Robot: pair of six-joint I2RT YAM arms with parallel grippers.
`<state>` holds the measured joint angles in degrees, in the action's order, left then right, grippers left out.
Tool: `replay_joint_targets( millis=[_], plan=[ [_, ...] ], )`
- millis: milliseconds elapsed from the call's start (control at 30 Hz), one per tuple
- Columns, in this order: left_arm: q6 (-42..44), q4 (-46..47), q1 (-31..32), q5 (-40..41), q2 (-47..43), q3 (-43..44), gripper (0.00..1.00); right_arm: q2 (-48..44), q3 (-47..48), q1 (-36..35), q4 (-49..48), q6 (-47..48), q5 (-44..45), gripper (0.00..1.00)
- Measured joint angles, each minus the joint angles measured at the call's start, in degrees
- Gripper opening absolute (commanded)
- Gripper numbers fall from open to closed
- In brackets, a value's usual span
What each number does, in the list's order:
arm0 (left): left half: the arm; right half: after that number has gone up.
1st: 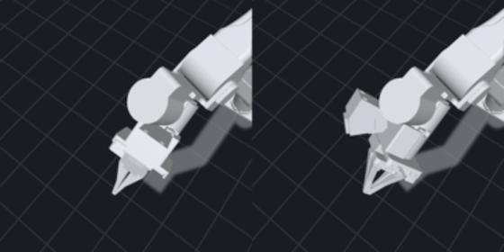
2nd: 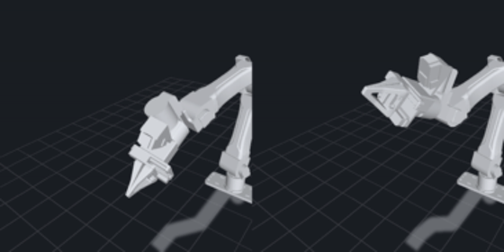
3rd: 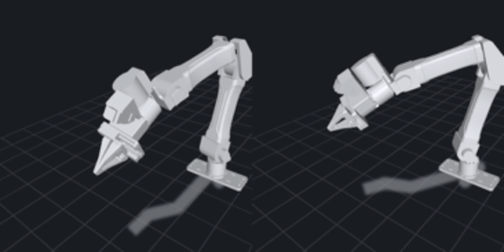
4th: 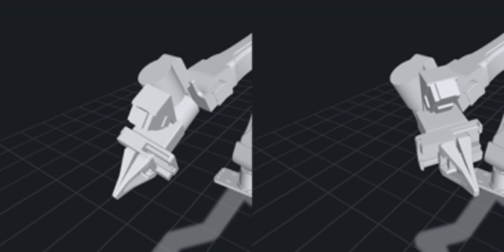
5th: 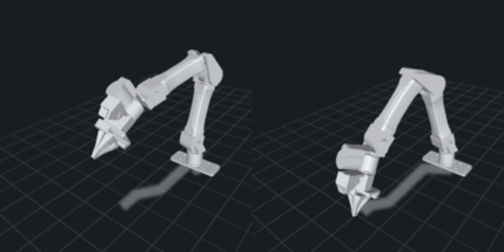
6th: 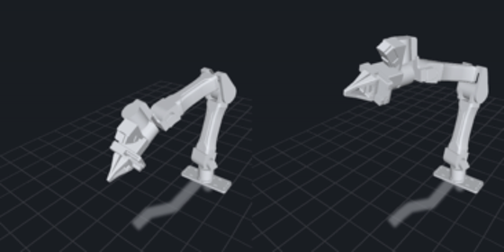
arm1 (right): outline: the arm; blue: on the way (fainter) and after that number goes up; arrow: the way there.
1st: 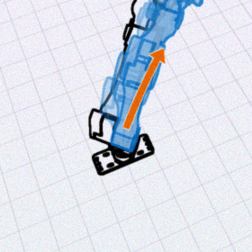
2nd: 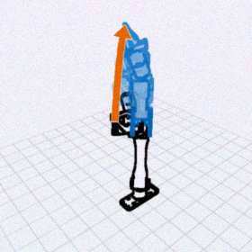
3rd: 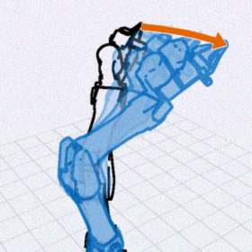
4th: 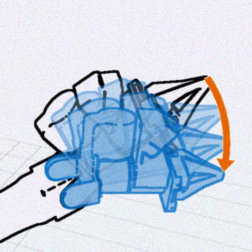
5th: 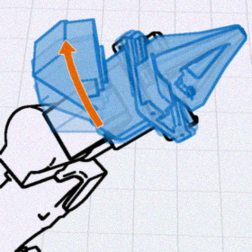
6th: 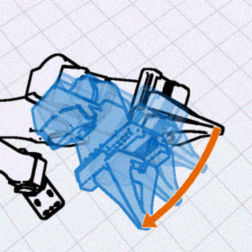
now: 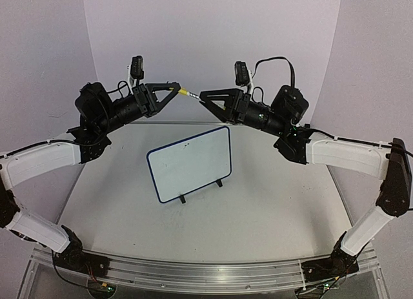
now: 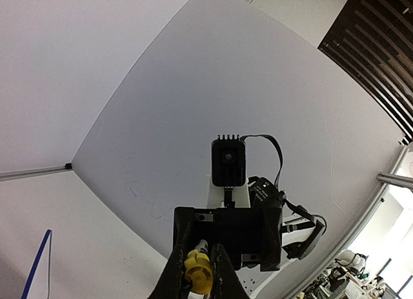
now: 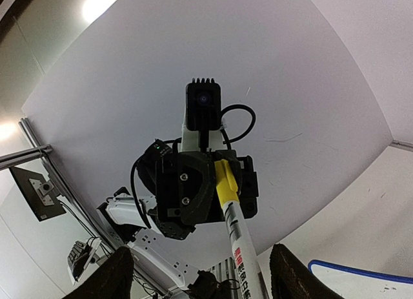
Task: Write a sentence on the whiteboard
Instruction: Pass from the left arm to the right
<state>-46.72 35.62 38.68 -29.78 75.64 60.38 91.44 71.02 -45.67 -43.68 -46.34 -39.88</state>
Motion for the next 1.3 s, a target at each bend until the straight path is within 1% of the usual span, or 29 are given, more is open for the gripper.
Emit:
replay_joint_targets(
  millis=[267, 833, 933, 1133, 1300],
  plan=[
    [-0.08, -0.20, 0.00, -0.07, 0.03, 0.18, 0.00, 0.03, 0.00, 0.00, 0.00, 0.01, 0.00, 0.68],
    [-1.31, -0.24, 0.01, -1.64, 2.47, 0.81, 0.00, 0.47, 0.00, 0.00, 0.26, 0.01, 0.20, 0.63],
    [-1.29, -1.00, 0.02, -1.81, 2.48, 1.19, 0.00, 0.48, 0.00, 0.00, 0.36, 0.00, 0.25, 0.58],
    [-1.27, -2.65, 0.02, -2.57, 2.51, 2.30, 0.00, 0.50, 0.00, 0.02, 0.82, 0.24, 1.12, 0.38],
    [-1.31, -2.87, 0.02, -3.10, 2.54, 2.51, 0.00, 0.82, 0.00, 0.07, 1.32, 0.24, 1.68, 0.29]
  ],
)
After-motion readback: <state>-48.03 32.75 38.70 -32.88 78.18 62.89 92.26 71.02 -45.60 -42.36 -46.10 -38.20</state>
